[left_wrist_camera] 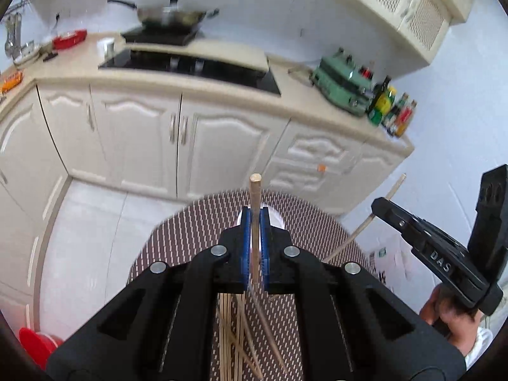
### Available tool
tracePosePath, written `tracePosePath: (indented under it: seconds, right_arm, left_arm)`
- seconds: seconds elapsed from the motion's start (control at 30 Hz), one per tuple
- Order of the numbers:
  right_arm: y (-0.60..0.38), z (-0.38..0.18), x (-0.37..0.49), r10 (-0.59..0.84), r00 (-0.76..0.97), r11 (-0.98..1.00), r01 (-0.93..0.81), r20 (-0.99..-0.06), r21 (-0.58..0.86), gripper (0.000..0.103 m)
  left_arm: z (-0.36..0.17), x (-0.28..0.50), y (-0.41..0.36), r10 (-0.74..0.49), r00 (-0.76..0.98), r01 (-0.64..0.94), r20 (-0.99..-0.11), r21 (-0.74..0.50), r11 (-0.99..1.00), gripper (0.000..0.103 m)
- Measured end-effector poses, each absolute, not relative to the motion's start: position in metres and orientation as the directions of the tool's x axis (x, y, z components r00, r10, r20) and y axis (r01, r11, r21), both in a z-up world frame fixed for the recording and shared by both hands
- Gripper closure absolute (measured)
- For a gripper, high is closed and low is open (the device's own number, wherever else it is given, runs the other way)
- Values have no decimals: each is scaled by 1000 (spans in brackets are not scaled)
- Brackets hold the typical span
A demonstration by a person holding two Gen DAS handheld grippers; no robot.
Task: Organize utensils
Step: 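Lift the chopstick upright with the right gripper and drop it into the pink cup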
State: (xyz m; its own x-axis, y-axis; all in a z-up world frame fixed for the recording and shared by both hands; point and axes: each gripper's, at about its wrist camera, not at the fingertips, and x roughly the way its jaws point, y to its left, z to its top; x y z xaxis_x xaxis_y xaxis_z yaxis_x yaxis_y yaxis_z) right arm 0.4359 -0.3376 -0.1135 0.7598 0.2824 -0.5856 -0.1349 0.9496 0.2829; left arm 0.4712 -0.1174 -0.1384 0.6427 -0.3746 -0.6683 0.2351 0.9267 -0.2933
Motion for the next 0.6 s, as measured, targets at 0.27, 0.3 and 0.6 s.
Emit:
tracePosePath:
  seconds: [0.27,0.3,0.6]
  right_arm:
    - [-341,-92,450,258,833,957,-149,-490,249,98]
    - [-340,-91,452,254,838,958,-149,-482,246,98]
    - [-336,-107,477,244,842,962,-146,-482,231,98]
  left_arm:
    - [-115,488,-127,-344,738,198,-581,-301,933,97]
    - [-114,491,-128,-343,741,196,-577,-304,933,97]
    - [-138,519,-139,-324,721,171,-613,-296,940,97]
